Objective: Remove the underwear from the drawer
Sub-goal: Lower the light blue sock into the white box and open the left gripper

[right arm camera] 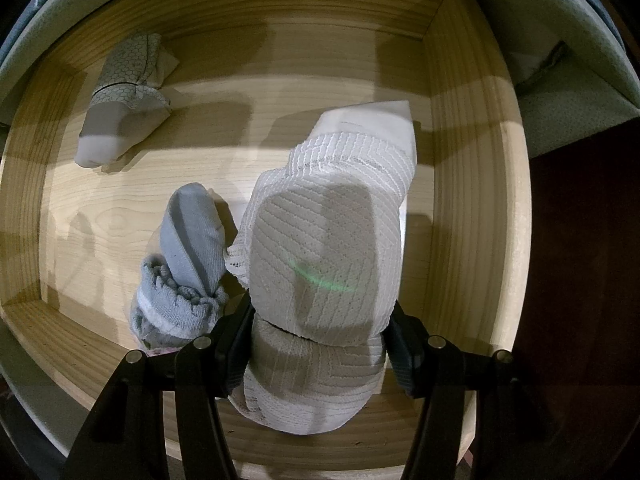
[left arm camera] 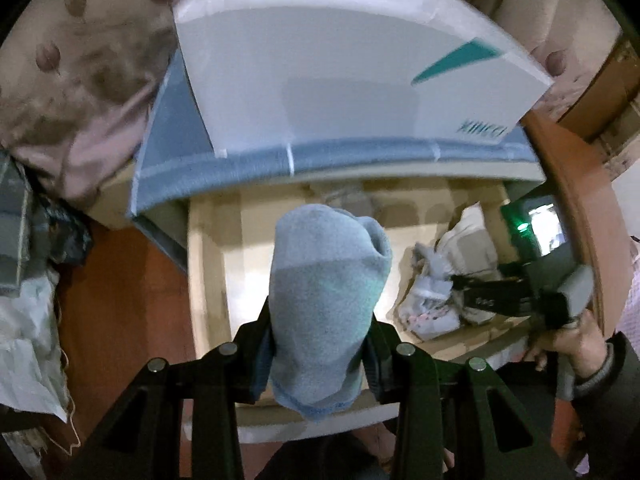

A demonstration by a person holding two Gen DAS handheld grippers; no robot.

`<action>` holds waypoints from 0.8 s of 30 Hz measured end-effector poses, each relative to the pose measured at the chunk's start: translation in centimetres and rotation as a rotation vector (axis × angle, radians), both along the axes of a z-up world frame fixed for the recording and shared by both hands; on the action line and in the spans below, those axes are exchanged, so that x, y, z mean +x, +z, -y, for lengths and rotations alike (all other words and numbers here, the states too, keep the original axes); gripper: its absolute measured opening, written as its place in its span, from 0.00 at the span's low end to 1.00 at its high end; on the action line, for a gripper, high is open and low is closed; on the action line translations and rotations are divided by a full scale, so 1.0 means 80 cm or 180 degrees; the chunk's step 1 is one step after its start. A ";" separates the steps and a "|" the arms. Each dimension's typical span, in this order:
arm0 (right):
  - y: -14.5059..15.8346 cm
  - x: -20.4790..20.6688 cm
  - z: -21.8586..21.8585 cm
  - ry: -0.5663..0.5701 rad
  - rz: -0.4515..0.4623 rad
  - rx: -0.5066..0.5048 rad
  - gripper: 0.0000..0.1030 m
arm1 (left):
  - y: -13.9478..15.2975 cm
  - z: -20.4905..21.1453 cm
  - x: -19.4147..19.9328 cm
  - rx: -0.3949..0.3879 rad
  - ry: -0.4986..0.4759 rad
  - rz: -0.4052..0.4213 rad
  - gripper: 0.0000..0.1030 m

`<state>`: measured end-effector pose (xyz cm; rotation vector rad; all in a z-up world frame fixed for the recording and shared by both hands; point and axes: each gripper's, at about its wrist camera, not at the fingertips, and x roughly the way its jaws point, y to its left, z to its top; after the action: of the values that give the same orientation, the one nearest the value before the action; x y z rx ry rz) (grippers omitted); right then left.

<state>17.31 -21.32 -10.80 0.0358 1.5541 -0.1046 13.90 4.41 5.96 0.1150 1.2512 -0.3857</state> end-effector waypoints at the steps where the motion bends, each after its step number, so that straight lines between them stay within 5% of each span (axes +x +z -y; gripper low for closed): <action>1: 0.000 0.000 0.000 -0.0001 0.0000 0.0000 0.53 | 0.010 0.001 -0.002 -0.0026 -0.0025 0.0050 0.36; 15: 0.001 0.000 0.000 0.0000 0.0003 0.0002 0.53 | 0.163 0.004 0.016 -0.0202 0.0020 0.1081 0.36; 24: 0.001 0.000 0.000 0.0003 0.0003 0.0001 0.53 | 0.198 0.020 0.080 -0.0136 0.0105 0.1425 0.37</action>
<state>17.33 -21.33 -10.76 0.0353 1.5531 -0.1037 20.27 2.84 21.83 0.1355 0.8021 -0.3350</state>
